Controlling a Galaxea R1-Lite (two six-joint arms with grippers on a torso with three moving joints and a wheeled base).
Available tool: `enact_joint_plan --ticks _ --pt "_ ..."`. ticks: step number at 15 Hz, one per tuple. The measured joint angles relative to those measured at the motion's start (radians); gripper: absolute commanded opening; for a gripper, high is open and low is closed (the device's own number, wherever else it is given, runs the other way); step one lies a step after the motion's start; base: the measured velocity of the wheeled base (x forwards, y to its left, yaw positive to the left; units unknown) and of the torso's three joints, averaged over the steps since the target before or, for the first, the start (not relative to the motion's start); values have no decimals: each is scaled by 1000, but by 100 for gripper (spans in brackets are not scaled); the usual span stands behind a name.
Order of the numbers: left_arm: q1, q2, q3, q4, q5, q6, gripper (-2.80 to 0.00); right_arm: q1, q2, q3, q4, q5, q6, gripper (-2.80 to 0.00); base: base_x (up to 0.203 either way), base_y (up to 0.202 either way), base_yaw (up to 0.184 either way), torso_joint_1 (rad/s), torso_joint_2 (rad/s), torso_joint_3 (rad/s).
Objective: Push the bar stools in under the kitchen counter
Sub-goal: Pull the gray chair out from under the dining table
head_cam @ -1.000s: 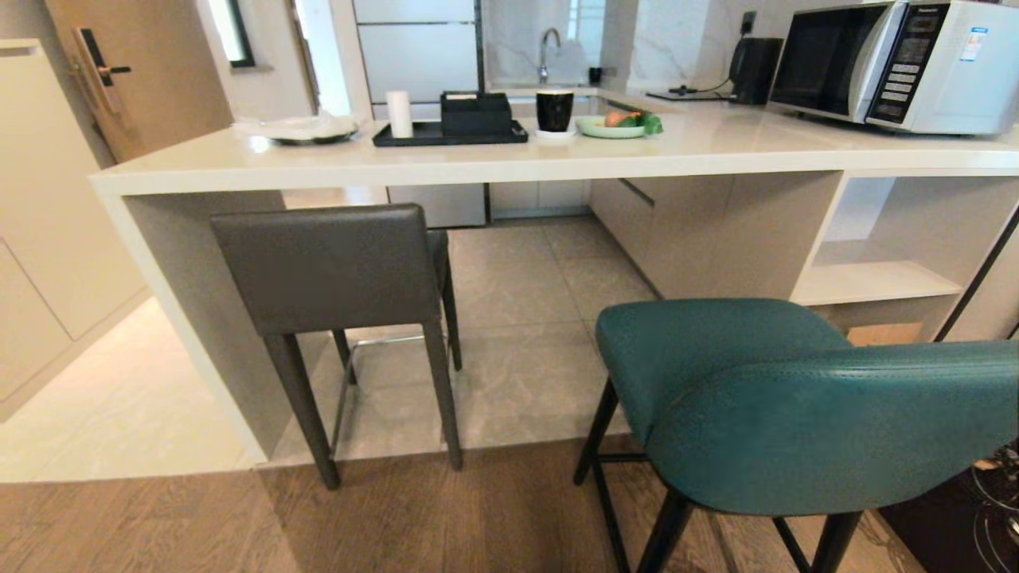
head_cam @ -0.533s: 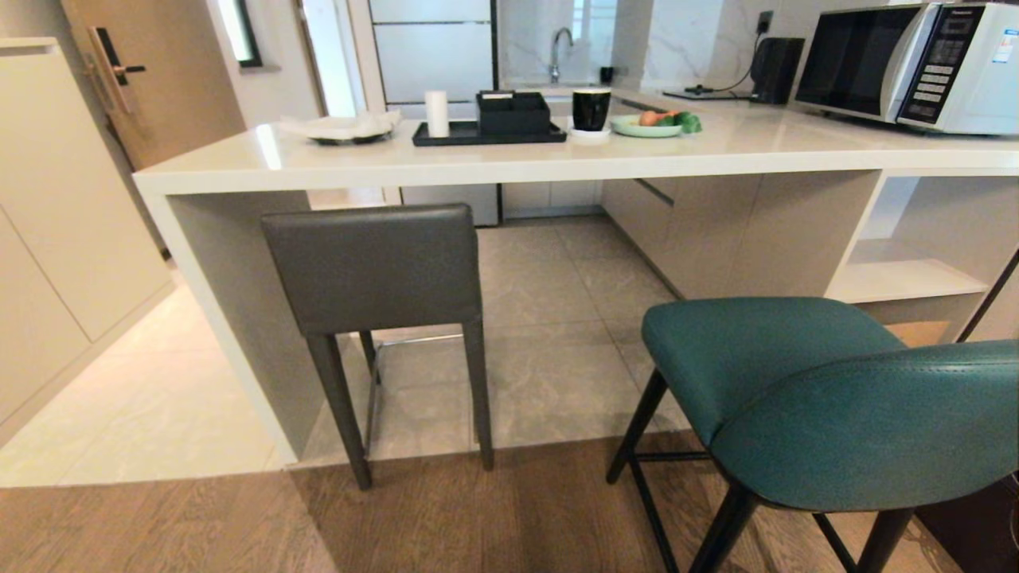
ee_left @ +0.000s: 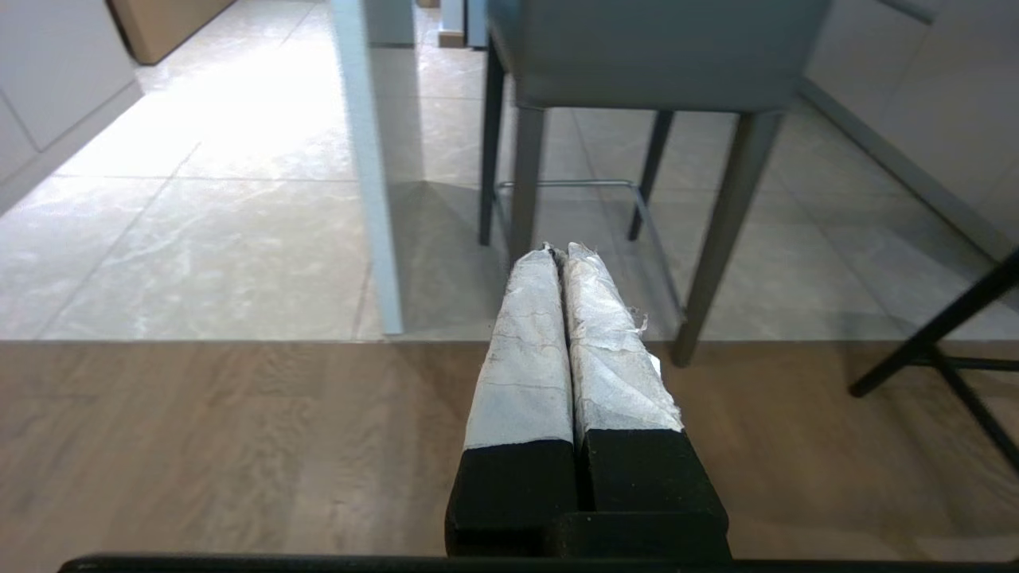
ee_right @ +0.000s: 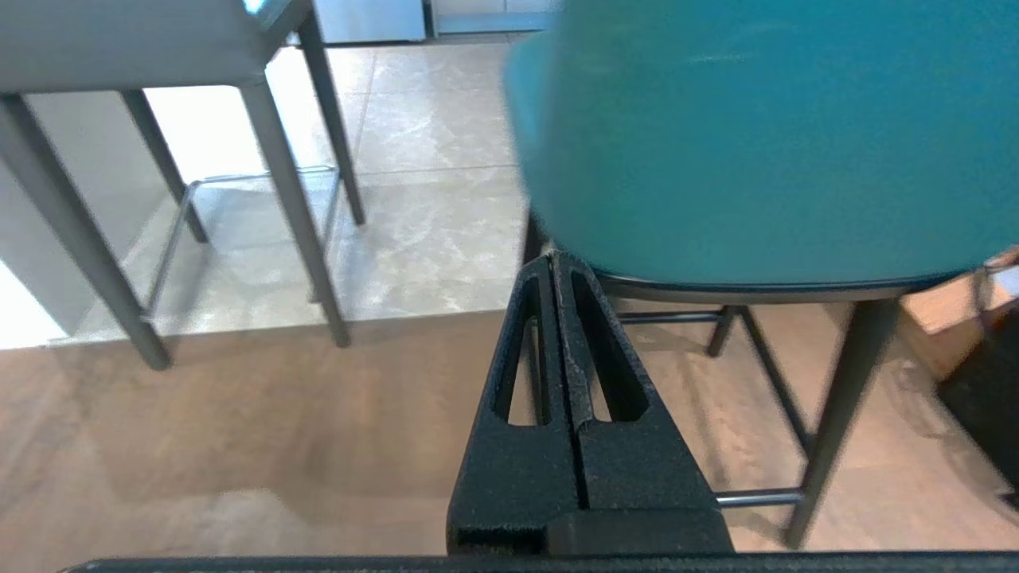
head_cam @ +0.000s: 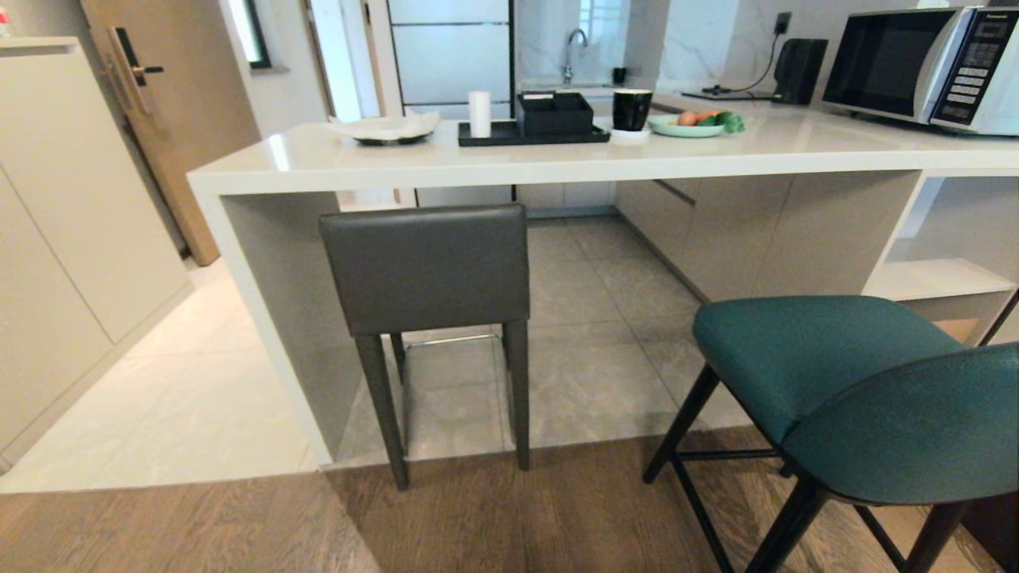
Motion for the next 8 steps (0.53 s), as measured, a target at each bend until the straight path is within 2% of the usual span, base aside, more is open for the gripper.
enact_joint_plan --ticks 2,8 --pt "0 0 0 1 0 0 -280 0 0 0 -1 0 2 -280 0 120 -4 1 3 1" --pt "1 0 0 0 1 0 -280 0 0 0 0 -1 3 -280 0 0 0 0 0 0"
